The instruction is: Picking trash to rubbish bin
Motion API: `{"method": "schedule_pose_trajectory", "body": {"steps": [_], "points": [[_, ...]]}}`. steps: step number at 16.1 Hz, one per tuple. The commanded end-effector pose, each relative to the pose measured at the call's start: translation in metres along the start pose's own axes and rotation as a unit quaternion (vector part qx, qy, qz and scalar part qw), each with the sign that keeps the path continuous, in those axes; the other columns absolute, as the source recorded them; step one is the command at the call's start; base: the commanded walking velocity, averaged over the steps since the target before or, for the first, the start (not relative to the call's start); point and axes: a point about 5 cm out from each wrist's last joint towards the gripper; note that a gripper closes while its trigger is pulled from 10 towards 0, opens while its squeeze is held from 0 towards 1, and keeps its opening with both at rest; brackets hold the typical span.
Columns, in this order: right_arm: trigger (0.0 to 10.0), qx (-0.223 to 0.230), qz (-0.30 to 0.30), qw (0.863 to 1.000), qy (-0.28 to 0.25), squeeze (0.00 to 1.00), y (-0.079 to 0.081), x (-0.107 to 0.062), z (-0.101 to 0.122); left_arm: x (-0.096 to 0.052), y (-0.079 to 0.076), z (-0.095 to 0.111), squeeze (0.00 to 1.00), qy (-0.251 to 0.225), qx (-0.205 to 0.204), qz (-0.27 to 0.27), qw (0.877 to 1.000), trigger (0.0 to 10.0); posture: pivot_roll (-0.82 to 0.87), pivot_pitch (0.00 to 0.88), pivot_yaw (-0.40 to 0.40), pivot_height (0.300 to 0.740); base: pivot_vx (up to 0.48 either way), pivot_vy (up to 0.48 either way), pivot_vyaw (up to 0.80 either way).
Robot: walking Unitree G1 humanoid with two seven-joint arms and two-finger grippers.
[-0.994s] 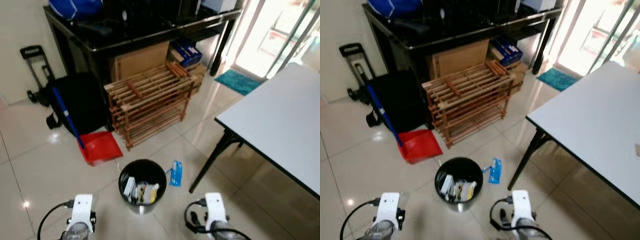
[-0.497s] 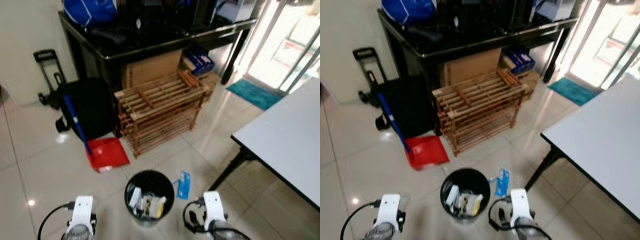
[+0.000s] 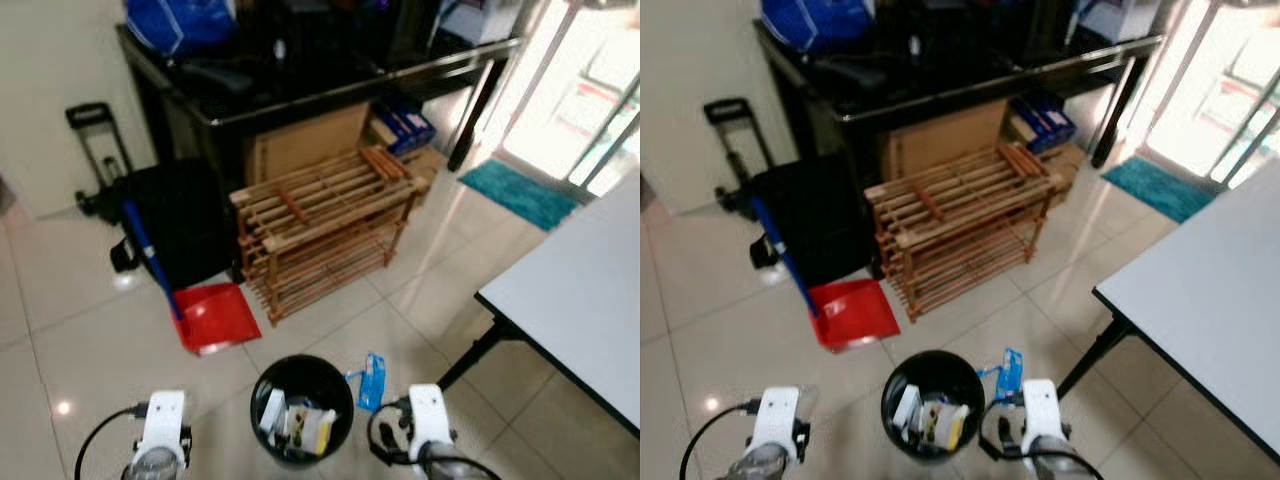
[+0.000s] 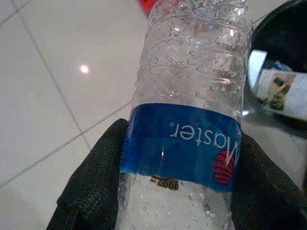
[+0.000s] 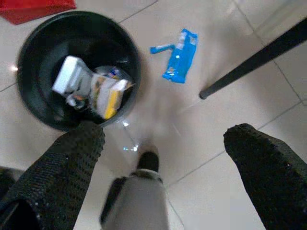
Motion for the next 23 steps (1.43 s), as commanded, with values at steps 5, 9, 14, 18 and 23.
{"method": "schedule_pose_trajectory", "body": {"steps": [5,9,14,18,23], "points": [[10.0,0.005,-0.012,1.000,0.002,0.00,-0.010,-0.001,-0.001,-0.001,-0.010,0.001,0.00,0.000,-0.005,-0.010,1.000,10.0,0.03,0.077,-0.052,0.740,0.315,0.000,0.00],[10.0,0.009,-0.013,1.000,0.002,0.00,-0.010,-0.001,-0.002,-0.001,-0.011,0.001,0.00,0.000,-0.005,-0.010,1.000,10.0,0.03,0.078,-0.053,0.740,0.315,0.000,0.00],[10.0,-0.008,-0.004,1.000,0.007,0.00,-0.010,-0.001,-0.001,0.000,-0.012,0.009,0.00,-0.017,-0.015,-0.018,1.000,10.0,0.02,0.089,-0.056,0.740,0.122,0.000,0.00],[10.0,-0.021,0.008,1.000,-0.012,0.00,-0.017,0.000,0.014,0.002,-0.013,0.027,0.00,-0.045,0.020,-0.039,0.998,10.0,0.00,0.133,-0.069,0.740,0.000,0.000,0.00],[10.0,0.007,0.101,0.995,-0.012,0.00,-0.010,-0.001,0.022,0.002,-0.028,0.060,0.00,-0.096,0.052,-0.081,0.991,10.0,-0.07,0.219,-0.087,0.740,0.000,0.000,0.00]]}}
Point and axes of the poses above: a point about 5 cm out from each wrist's last joint towards the gripper, its own x axis pointing out of the wrist towards the gripper, its own z axis along the axis of the wrist's last joint, y = z × x, and after that the axes turned 7 degrees about x, right-handed
